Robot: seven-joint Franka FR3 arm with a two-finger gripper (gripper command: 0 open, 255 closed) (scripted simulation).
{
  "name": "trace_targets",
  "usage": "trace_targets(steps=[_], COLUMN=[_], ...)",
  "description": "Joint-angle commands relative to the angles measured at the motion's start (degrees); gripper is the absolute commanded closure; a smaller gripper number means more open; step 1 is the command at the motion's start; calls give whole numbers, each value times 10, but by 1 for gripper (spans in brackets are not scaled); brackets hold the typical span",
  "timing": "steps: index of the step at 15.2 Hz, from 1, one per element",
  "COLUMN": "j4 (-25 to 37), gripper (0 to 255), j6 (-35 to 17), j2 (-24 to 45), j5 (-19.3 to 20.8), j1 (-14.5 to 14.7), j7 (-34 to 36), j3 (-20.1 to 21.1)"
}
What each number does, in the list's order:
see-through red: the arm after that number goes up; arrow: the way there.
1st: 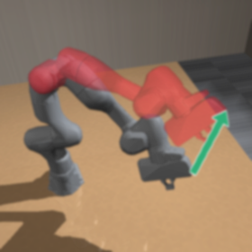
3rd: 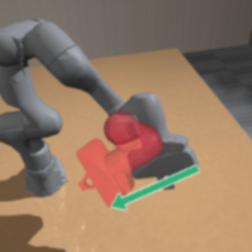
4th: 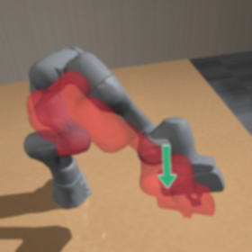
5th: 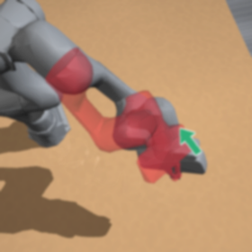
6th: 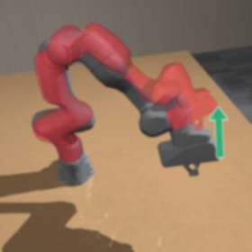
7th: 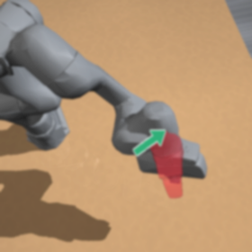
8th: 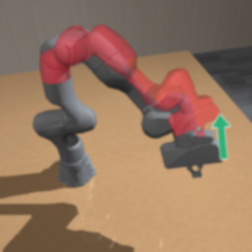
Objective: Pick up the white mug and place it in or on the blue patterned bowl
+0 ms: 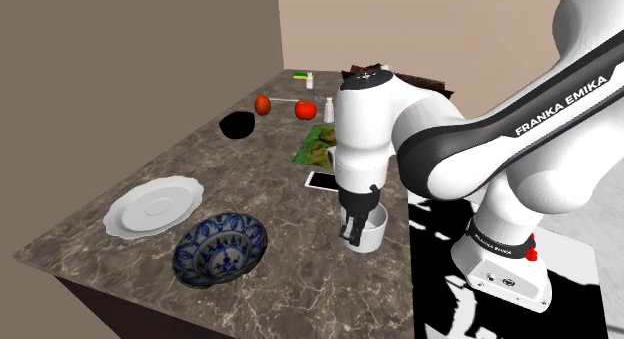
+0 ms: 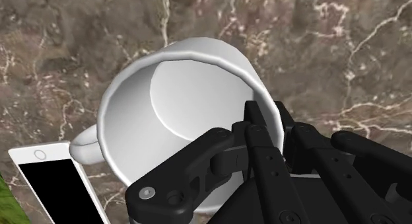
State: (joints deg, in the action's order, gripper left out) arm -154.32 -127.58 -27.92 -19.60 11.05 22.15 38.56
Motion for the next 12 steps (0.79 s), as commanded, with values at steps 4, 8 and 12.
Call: trace_targets(steps=[4, 8, 12], j4=[20, 39, 59], gripper=[255, 255, 255], j6=[51, 88, 125], j2=[-31, -50, -66], j5=[1, 4, 9], j1=[6, 9, 10], j7=[-4, -7, -8], j3=[-18, -31, -43])
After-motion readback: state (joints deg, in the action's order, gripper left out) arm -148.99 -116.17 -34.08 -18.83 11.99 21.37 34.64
